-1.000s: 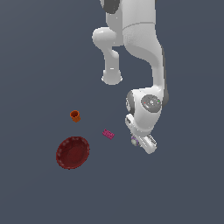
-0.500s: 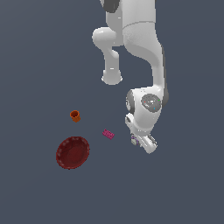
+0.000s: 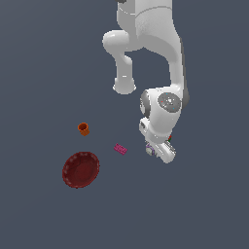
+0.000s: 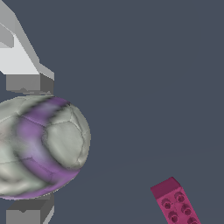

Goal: Pick up a designated object from a clutter of objects.

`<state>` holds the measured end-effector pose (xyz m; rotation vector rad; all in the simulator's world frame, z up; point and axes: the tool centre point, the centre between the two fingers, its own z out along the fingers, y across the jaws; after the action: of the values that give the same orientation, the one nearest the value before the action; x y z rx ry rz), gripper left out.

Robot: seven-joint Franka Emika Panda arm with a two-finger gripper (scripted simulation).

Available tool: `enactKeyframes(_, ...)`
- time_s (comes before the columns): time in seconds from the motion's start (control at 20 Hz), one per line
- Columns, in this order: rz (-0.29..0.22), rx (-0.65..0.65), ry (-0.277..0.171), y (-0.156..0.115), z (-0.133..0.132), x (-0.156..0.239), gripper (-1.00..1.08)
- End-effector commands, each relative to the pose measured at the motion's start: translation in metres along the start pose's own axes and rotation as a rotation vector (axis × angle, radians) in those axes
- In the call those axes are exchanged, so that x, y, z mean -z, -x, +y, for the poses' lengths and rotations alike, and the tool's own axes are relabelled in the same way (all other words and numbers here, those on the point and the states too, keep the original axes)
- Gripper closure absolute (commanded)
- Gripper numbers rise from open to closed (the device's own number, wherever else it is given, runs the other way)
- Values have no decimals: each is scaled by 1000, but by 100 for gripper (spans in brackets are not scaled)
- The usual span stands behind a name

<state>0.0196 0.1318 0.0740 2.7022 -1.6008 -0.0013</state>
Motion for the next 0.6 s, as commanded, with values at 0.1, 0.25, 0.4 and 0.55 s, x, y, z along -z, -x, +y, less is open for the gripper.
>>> enactKeyframes(0.1, 0, 0, -2, 5, 12, 28, 108)
enactKeyframes(0.25, 0, 0, -2, 10, 23, 51, 108)
enactKeyframes(0.4, 0, 0, -2, 15, 34, 75, 108)
enactKeyframes(0.55, 0, 0, -2, 19, 45, 99, 108)
